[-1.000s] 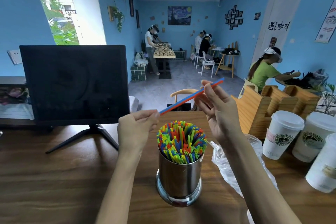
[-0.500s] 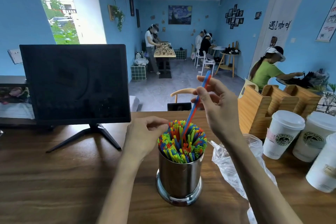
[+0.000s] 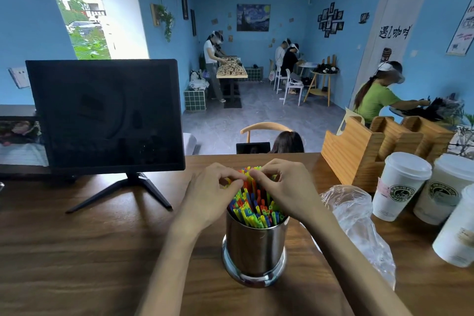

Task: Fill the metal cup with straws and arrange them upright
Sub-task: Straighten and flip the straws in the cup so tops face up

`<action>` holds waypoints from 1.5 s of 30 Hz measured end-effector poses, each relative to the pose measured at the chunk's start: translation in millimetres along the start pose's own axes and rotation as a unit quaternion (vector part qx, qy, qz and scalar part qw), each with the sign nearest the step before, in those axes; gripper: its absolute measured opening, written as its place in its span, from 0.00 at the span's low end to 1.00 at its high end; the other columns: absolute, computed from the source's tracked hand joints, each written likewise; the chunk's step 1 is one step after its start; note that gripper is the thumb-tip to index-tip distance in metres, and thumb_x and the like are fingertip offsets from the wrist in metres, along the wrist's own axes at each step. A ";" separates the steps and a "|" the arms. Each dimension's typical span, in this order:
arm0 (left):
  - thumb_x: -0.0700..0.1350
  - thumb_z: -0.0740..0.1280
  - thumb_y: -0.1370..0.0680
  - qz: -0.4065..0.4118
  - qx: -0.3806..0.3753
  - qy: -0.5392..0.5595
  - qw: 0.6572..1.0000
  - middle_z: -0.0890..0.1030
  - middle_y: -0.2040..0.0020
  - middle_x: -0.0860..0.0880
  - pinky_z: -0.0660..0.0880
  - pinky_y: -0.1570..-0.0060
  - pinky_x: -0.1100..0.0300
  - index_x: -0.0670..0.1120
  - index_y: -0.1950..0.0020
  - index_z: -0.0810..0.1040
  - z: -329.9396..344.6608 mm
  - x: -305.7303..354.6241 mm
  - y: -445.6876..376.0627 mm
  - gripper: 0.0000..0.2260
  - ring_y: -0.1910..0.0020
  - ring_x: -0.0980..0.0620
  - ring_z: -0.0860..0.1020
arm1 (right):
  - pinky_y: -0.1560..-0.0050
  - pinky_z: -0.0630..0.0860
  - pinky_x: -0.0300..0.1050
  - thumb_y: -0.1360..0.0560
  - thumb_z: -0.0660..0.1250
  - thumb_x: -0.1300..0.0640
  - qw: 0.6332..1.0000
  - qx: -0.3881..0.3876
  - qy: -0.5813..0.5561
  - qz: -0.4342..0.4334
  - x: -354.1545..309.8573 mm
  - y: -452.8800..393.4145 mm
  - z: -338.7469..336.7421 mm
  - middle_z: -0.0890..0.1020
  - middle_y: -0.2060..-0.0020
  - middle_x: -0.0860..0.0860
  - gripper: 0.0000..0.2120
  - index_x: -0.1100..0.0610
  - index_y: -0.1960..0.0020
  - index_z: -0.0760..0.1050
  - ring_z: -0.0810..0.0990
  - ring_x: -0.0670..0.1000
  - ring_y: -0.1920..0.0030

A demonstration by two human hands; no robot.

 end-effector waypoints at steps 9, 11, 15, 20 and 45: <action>0.48 0.71 0.20 -0.033 0.063 0.027 0.997 0.83 0.48 0.58 0.73 0.61 0.73 0.55 0.44 0.85 -4.7 -4.3 0.4 0.07 0.53 0.61 0.79 | 0.37 0.66 0.51 0.20 0.63 0.38 0.994 -0.079 0.074 -0.009 -2.0 1.7 -9.1 0.82 0.44 0.41 0.16 0.43 0.46 0.86 0.73 0.46 0.40; 0.50 0.70 0.20 -0.060 0.040 0.026 0.997 0.83 0.48 0.57 0.73 0.59 0.71 0.53 0.42 0.85 -4.7 -7.9 -0.5 0.09 0.52 0.62 0.79 | 0.37 0.70 0.53 0.20 0.64 0.41 0.996 -0.081 0.047 0.001 -1.8 3.6 -8.6 0.82 0.44 0.42 0.14 0.45 0.45 0.86 0.74 0.46 0.41; 0.52 0.69 0.20 -0.090 0.026 0.055 0.994 0.85 0.52 0.58 0.74 0.60 0.67 0.52 0.43 0.86 -2.3 -13.1 -2.3 0.09 0.54 0.62 0.79 | 0.41 0.74 0.44 0.20 0.65 0.43 0.997 -0.056 -0.036 0.026 2.1 4.8 -3.3 0.80 0.46 0.39 0.13 0.45 0.42 0.84 0.76 0.41 0.44; 0.55 0.66 0.18 -0.102 0.050 0.065 0.991 0.85 0.48 0.54 0.79 0.50 0.59 0.50 0.42 0.85 4.4 -9.4 -9.2 0.13 0.48 0.58 0.81 | 0.47 0.77 0.37 0.18 0.64 0.46 0.994 -0.029 -0.070 0.072 8.9 -15.2 3.7 0.78 0.44 0.38 0.14 0.46 0.34 0.78 0.77 0.37 0.48; 0.52 0.66 0.18 -0.041 0.075 0.095 0.992 0.84 0.47 0.58 0.74 0.51 0.70 0.51 0.41 0.84 5.6 -1.1 -4.8 0.11 0.47 0.62 0.79 | 0.51 0.81 0.46 0.24 0.73 0.48 0.980 0.084 -0.179 0.034 -19.7 -41.7 -39.8 0.85 0.58 0.43 0.06 0.49 0.52 0.85 0.83 0.41 0.56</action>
Point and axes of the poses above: each hand's wrist, its own y-axis away from the middle knuckle, its own z-axis out of the palm, x = y × z, the point moved 1 cm from there along -y, towards the middle knuckle
